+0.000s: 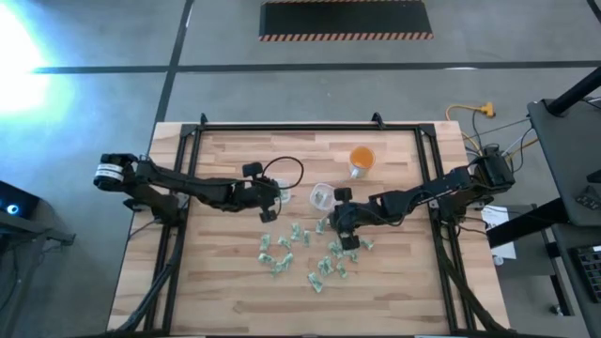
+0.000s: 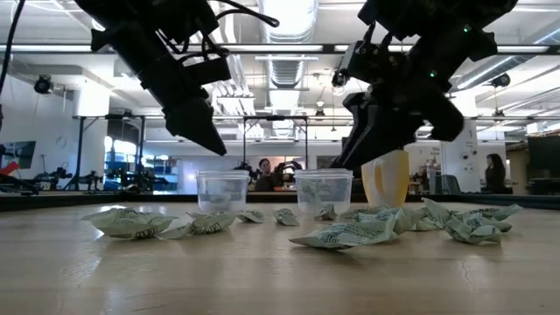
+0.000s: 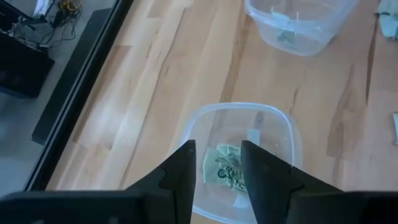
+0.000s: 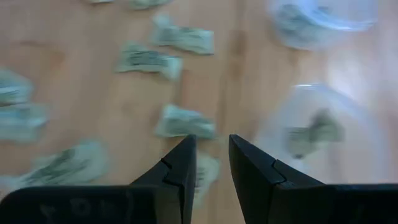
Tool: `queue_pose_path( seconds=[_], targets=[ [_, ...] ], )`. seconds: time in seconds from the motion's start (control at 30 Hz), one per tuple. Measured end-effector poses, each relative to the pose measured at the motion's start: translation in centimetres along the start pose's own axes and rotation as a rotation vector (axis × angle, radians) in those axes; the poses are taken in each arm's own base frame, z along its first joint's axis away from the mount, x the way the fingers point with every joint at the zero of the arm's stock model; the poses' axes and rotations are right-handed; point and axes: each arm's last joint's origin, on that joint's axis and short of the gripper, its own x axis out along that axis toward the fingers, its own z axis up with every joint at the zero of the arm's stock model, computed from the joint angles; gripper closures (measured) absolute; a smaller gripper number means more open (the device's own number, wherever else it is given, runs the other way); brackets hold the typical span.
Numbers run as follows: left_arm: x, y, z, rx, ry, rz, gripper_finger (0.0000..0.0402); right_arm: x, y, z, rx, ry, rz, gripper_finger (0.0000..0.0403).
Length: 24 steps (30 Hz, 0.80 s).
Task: Pick and place items into bin
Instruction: Put the white stevia packet into the right transparent bin
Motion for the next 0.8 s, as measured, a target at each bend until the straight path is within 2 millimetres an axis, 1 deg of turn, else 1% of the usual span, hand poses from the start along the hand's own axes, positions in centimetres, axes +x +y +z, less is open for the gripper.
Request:
queue_pose_path(
  seconds=[0.07, 0.4, 0.67, 0.8],
  targets=[
    [-0.2, -0.1, 0.1, 0.001, -0.007, -0.005, 0.029, 0.0, 0.1, -0.2, 0.001, 0.019, 0.029, 0.0319],
    [-0.6, -0.5, 0.0, 0.014, -0.014, -0.02, 0.029, -0.1, 0.4, -1.4, 0.081, 0.147, 0.038, 0.0319],
    [-0.7, -0.6, -0.1, 0.016, -0.013, -0.023, 0.029, 0.0, 0.5, -1.9, 0.134, 0.156, 0.033, 0.0319],
    [-0.8, -0.8, -0.2, 0.023, -0.008, -0.027, 0.029, 0.7, 0.6, -2.4, 0.143, 0.181, 0.032, 0.0319]
  ],
)
